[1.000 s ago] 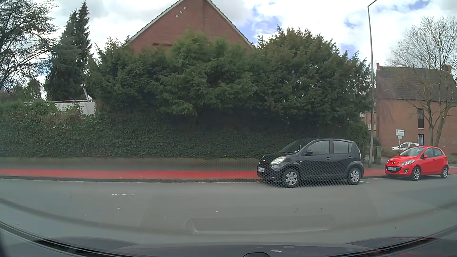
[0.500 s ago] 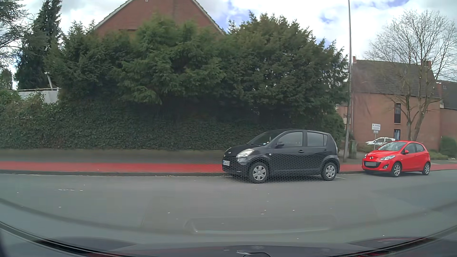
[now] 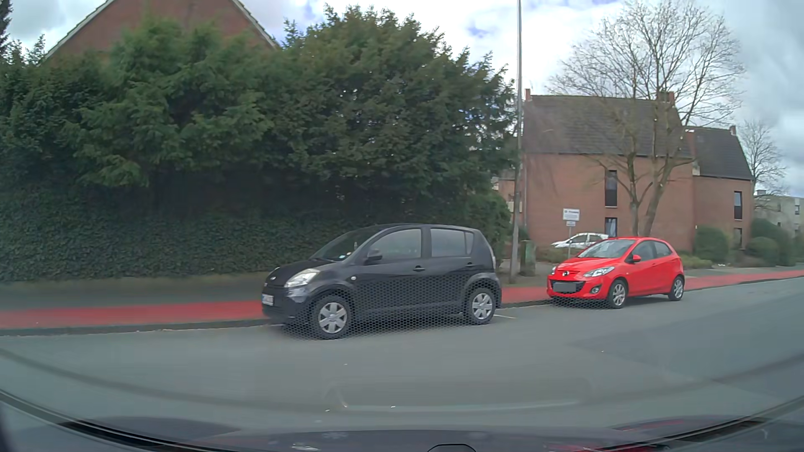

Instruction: Follow the waypoints while adhering to traffic rules and regulations

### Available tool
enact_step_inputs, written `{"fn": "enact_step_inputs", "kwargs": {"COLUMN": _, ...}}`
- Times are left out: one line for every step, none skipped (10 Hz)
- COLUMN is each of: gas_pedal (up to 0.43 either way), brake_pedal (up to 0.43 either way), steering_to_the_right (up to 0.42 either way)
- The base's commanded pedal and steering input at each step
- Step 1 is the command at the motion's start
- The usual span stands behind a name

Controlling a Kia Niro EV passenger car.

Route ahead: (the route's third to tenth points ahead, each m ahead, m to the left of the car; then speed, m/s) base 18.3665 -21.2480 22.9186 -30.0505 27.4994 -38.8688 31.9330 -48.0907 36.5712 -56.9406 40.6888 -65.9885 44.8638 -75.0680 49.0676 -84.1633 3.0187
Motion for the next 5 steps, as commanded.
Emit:
{"fn": "enact_step_inputs", "kwargs": {"gas_pedal": 0.268, "brake_pedal": 0.000, "steering_to_the_right": 0.635}}
{"fn": "enact_step_inputs", "kwargs": {"gas_pedal": 0.268, "brake_pedal": 0.000, "steering_to_the_right": 0.634}}
{"fn": "enact_step_inputs", "kwargs": {"gas_pedal": 0.268, "brake_pedal": 0.000, "steering_to_the_right": 0.628}}
{"fn": "enact_step_inputs", "kwargs": {"gas_pedal": 0.268, "brake_pedal": 0.000, "steering_to_the_right": 0.612}}
{"fn": "enact_step_inputs", "kwargs": {"gas_pedal": 0.268, "brake_pedal": 0.000, "steering_to_the_right": 0.599}}
